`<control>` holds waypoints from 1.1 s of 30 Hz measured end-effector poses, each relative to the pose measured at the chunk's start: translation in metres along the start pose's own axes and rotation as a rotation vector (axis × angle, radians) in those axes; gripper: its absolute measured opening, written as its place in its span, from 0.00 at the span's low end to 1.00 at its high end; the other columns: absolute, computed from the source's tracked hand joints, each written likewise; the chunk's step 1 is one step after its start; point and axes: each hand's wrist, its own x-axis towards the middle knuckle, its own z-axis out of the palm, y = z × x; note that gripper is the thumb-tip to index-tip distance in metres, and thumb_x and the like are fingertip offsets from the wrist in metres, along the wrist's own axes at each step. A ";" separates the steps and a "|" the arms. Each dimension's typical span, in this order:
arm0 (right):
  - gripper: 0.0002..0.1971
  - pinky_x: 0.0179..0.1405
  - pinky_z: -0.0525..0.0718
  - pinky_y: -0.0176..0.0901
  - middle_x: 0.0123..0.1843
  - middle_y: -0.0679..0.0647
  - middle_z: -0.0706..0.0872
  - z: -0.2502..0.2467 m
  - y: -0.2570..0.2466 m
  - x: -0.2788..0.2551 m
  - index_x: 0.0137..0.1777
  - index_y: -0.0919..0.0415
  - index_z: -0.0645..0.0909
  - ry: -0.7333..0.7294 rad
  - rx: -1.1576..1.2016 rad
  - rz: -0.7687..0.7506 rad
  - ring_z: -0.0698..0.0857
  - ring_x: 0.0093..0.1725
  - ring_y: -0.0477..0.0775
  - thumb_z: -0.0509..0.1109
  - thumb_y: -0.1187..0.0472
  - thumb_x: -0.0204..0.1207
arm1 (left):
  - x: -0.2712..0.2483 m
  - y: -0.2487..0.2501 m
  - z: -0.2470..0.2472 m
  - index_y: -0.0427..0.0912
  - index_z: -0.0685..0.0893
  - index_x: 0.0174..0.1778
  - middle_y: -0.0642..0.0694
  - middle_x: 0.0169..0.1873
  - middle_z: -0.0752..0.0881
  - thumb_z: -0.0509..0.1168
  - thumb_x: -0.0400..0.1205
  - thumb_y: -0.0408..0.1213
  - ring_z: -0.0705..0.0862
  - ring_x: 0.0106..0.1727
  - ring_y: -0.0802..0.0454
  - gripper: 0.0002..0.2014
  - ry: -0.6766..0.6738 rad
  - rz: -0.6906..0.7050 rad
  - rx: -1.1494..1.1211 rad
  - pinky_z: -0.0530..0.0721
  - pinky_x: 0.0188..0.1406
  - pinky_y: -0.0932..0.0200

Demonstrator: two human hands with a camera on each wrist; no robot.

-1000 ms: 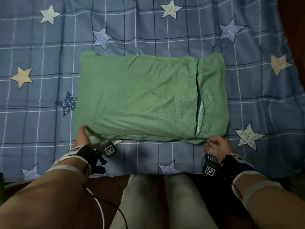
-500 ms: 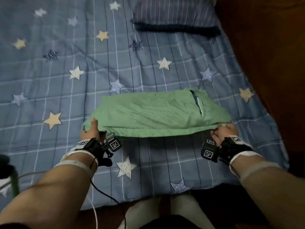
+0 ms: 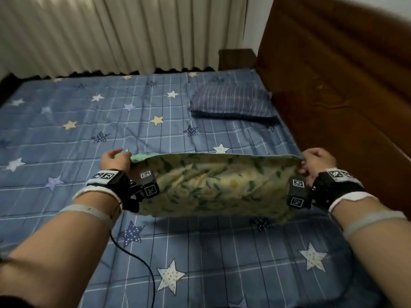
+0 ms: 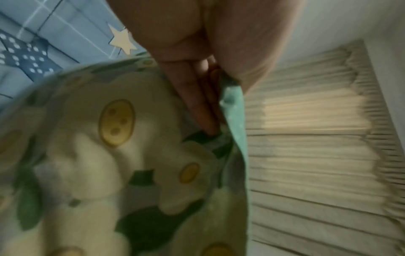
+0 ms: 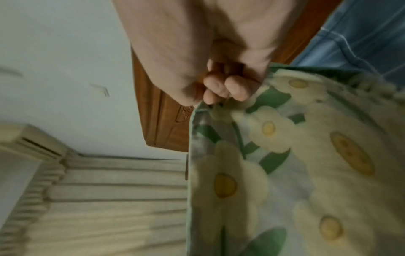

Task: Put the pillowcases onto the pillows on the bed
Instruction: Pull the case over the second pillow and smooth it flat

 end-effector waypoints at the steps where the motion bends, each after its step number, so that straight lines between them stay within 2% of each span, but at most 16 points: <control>1: 0.06 0.28 0.75 0.47 0.29 0.58 0.83 -0.005 0.002 -0.001 0.37 0.57 0.85 -0.072 -0.088 0.043 0.75 0.21 0.54 0.71 0.63 0.75 | -0.010 0.000 -0.012 0.40 0.85 0.64 0.38 0.62 0.87 0.73 0.78 0.37 0.86 0.53 0.48 0.18 -0.112 0.015 0.101 0.83 0.53 0.55; 3: 0.11 0.25 0.70 0.43 0.22 0.56 0.80 -0.017 0.007 -0.004 0.30 0.61 0.82 -0.220 -0.363 0.146 0.72 0.21 0.54 0.72 0.63 0.74 | -0.022 -0.009 -0.033 0.38 0.88 0.56 0.36 0.47 0.92 0.81 0.70 0.31 0.90 0.39 0.49 0.19 -0.431 -0.034 0.342 0.88 0.42 0.51; 4: 0.13 0.26 0.71 0.41 0.23 0.57 0.81 -0.024 0.006 -0.006 0.29 0.62 0.80 -0.291 -0.523 0.194 0.74 0.22 0.54 0.72 0.62 0.75 | -0.017 -0.016 -0.040 0.36 0.87 0.57 0.37 0.40 0.91 0.82 0.67 0.28 0.91 0.32 0.48 0.22 -0.500 -0.071 0.409 0.90 0.41 0.47; 6: 0.12 0.34 0.81 0.48 0.31 0.64 0.87 -0.037 0.000 -0.013 0.35 0.66 0.82 -0.429 -0.759 0.284 0.82 0.29 0.59 0.74 0.58 0.75 | -0.012 -0.027 -0.052 0.30 0.81 0.68 0.40 0.39 0.86 0.72 0.80 0.32 0.88 0.25 0.51 0.21 -0.482 -0.099 0.342 0.88 0.52 0.42; 8: 0.15 0.44 0.85 0.60 0.42 0.70 0.90 -0.042 -0.008 -0.003 0.46 0.70 0.85 -0.480 -0.811 0.332 0.87 0.38 0.66 0.77 0.55 0.73 | 0.005 -0.031 -0.051 0.26 0.77 0.72 0.39 0.42 0.82 0.62 0.86 0.33 0.86 0.33 0.44 0.20 -0.398 -0.161 0.320 0.81 0.68 0.38; 9: 0.16 0.48 0.85 0.64 0.44 0.71 0.90 -0.040 -0.012 0.000 0.50 0.71 0.84 -0.474 -0.796 0.323 0.87 0.40 0.66 0.77 0.56 0.73 | 0.006 -0.029 -0.049 0.27 0.78 0.71 0.37 0.44 0.82 0.62 0.86 0.34 0.83 0.38 0.40 0.20 -0.394 -0.173 0.304 0.80 0.69 0.36; 10: 0.16 0.49 0.84 0.64 0.43 0.69 0.89 -0.037 -0.016 0.006 0.52 0.71 0.84 -0.443 -0.749 0.297 0.86 0.39 0.65 0.76 0.57 0.73 | 0.004 -0.024 -0.047 0.29 0.81 0.67 0.36 0.45 0.82 0.63 0.84 0.35 0.82 0.40 0.38 0.18 -0.376 -0.170 0.274 0.83 0.63 0.34; 12: 0.15 0.44 0.85 0.53 0.37 0.63 0.89 -0.022 -0.021 0.015 0.55 0.72 0.85 -0.362 -0.495 0.198 0.84 0.33 0.59 0.75 0.62 0.73 | 0.007 -0.018 -0.037 0.37 0.87 0.58 0.35 0.39 0.85 0.70 0.78 0.40 0.85 0.36 0.36 0.15 -0.278 -0.180 0.119 0.88 0.35 0.38; 14: 0.15 0.38 0.82 0.46 0.43 0.60 0.89 0.001 -0.015 0.019 0.64 0.68 0.82 -0.325 -0.187 0.085 0.82 0.35 0.54 0.70 0.67 0.78 | 0.013 -0.013 -0.016 0.43 0.81 0.69 0.38 0.35 0.88 0.72 0.78 0.40 0.86 0.28 0.42 0.22 -0.259 -0.193 -0.179 0.84 0.26 0.53; 15: 0.20 0.41 0.82 0.48 0.50 0.59 0.87 0.012 -0.009 0.018 0.70 0.64 0.76 -0.315 -0.133 0.038 0.82 0.41 0.54 0.67 0.69 0.79 | 0.019 -0.014 -0.001 0.44 0.72 0.78 0.39 0.39 0.87 0.71 0.81 0.36 0.86 0.31 0.46 0.29 -0.272 -0.177 -0.284 0.82 0.30 0.56; 17: 0.29 0.52 0.85 0.55 0.62 0.55 0.80 0.034 0.024 0.025 0.75 0.53 0.67 -0.328 -0.187 0.036 0.82 0.54 0.58 0.70 0.66 0.75 | 0.022 -0.023 0.025 0.49 0.59 0.85 0.38 0.54 0.82 0.72 0.82 0.36 0.83 0.51 0.46 0.38 -0.323 -0.148 -0.261 0.79 0.43 0.52; 20: 0.25 0.52 0.86 0.55 0.59 0.57 0.85 0.053 0.105 0.044 0.65 0.57 0.77 -0.336 -0.463 0.080 0.84 0.53 0.61 0.74 0.56 0.66 | 0.027 -0.064 0.057 0.50 0.70 0.81 0.40 0.59 0.80 0.72 0.81 0.38 0.77 0.63 0.46 0.32 -0.366 -0.207 -0.075 0.78 0.53 0.49; 23: 0.05 0.42 0.82 0.49 0.40 0.58 0.85 0.056 0.179 0.024 0.50 0.61 0.80 -0.400 -0.582 0.186 0.82 0.44 0.58 0.71 0.66 0.76 | 0.039 -0.140 0.081 0.43 0.79 0.74 0.40 0.59 0.84 0.74 0.79 0.37 0.81 0.60 0.43 0.26 -0.403 -0.362 0.137 0.78 0.59 0.45; 28: 0.11 0.60 0.84 0.69 0.49 0.65 0.83 0.044 0.295 0.002 0.53 0.69 0.82 -0.398 -0.628 0.550 0.84 0.53 0.69 0.69 0.60 0.77 | 0.017 -0.257 0.104 0.41 0.73 0.77 0.35 0.70 0.81 0.76 0.77 0.46 0.82 0.67 0.35 0.34 -0.370 -0.389 0.556 0.81 0.63 0.51; 31: 0.18 0.60 0.80 0.59 0.62 0.66 0.80 0.043 0.326 -0.001 0.61 0.63 0.79 -0.281 -0.732 0.443 0.78 0.63 0.71 0.72 0.57 0.74 | -0.007 -0.297 0.121 0.54 0.58 0.85 0.31 0.77 0.71 0.73 0.76 0.57 0.74 0.74 0.30 0.45 -0.310 -0.230 0.740 0.76 0.73 0.39; 33: 0.27 0.65 0.74 0.59 0.71 0.66 0.73 0.048 0.332 0.004 0.69 0.60 0.73 -0.130 -0.870 0.194 0.72 0.71 0.71 0.74 0.53 0.72 | -0.013 -0.312 0.134 0.60 0.54 0.86 0.33 0.83 0.59 0.71 0.75 0.61 0.63 0.82 0.32 0.46 -0.224 -0.070 0.816 0.66 0.81 0.38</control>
